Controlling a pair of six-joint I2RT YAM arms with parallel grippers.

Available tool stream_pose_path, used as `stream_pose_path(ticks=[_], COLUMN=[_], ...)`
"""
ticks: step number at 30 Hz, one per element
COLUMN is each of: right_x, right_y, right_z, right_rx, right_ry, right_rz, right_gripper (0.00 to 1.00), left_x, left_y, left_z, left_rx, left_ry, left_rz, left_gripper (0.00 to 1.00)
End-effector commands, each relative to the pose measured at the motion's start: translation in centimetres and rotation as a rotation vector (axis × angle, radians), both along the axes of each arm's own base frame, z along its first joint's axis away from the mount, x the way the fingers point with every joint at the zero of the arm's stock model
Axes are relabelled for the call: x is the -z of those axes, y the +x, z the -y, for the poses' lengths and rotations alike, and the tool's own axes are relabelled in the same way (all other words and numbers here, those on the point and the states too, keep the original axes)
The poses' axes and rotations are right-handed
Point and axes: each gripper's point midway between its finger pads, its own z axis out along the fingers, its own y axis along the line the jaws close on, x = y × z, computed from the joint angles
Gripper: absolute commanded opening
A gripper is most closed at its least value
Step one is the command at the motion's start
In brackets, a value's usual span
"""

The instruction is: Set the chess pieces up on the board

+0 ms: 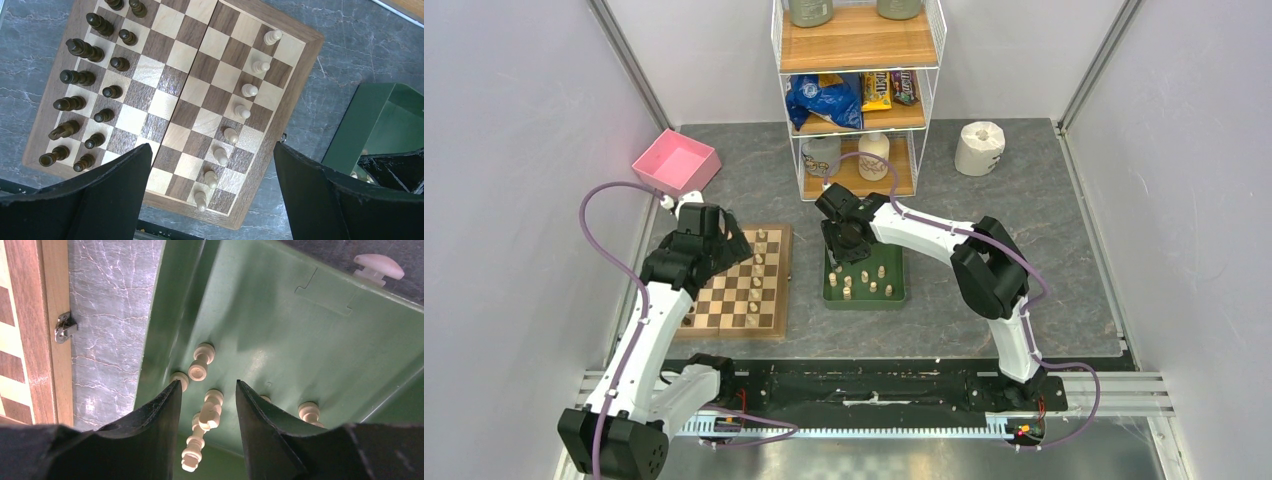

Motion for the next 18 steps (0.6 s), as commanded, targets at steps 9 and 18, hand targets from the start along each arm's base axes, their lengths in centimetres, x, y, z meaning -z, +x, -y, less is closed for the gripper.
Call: stream_pose_path(ticks=[9,18], right_x=[-0.97,-1.31], right_y=[0.93,1.05], right_z=[-1.11,-1.0], right_rx=[0.016,0.025], right_ry=[0.03,0.031], right_rz=[0.034,0.042], right_gripper=[0.52,0.52], left_x=[-0.11,-0.2], left_y=[0.56,0.68], left_z=[-0.06,0.04], left_rx=[0.035,0.036], left_ry=[0.017,0.011], left_rz=[0.047,0.058], left_gripper=[0.98,0.97])
